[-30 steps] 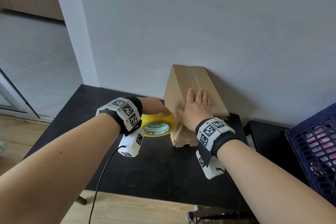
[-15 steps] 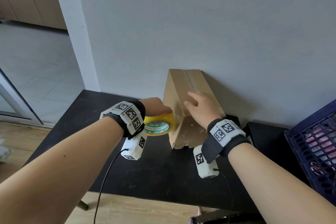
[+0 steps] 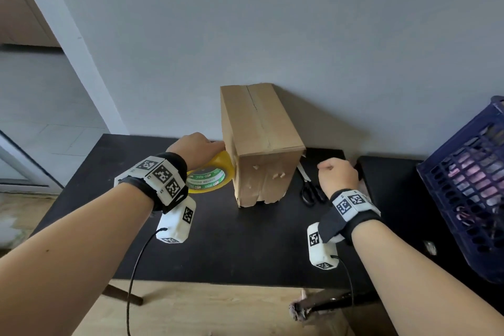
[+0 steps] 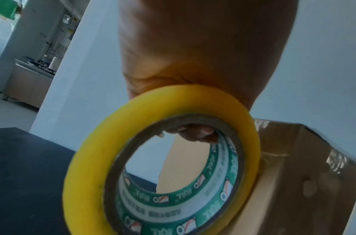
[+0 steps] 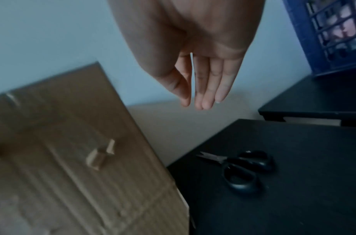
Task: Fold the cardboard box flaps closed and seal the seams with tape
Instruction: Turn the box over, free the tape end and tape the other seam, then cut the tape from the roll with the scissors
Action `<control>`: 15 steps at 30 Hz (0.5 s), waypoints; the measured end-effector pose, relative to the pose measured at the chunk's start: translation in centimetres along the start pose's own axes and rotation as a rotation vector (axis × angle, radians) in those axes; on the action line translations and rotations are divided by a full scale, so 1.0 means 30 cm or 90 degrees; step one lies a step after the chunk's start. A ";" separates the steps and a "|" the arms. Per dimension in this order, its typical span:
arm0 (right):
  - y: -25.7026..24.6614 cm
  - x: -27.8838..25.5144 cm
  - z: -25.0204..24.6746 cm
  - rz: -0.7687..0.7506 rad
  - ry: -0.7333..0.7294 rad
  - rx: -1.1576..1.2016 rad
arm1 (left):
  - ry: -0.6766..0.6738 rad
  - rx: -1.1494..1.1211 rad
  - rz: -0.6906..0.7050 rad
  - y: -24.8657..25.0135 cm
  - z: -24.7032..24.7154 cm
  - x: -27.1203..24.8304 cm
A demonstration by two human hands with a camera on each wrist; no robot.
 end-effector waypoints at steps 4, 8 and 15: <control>0.068 0.031 0.091 0.024 -0.080 -0.099 | 0.017 0.001 -0.025 -0.009 0.010 -0.017; 0.117 0.055 0.201 0.008 -0.169 -0.166 | 0.043 -0.012 -0.054 -0.020 0.010 -0.038; 0.189 0.124 0.304 -0.016 -0.199 -0.260 | 0.085 -0.019 -0.089 -0.036 0.014 -0.072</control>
Point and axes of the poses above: each hand's wrist, its own x-axis towards the middle knuckle, its own z-axis out of the palm, y = z × x, the point moved 7 cm from there along x, towards the middle knuckle, and after that the axes turned 4 degrees about z, right-handed, at the moved point
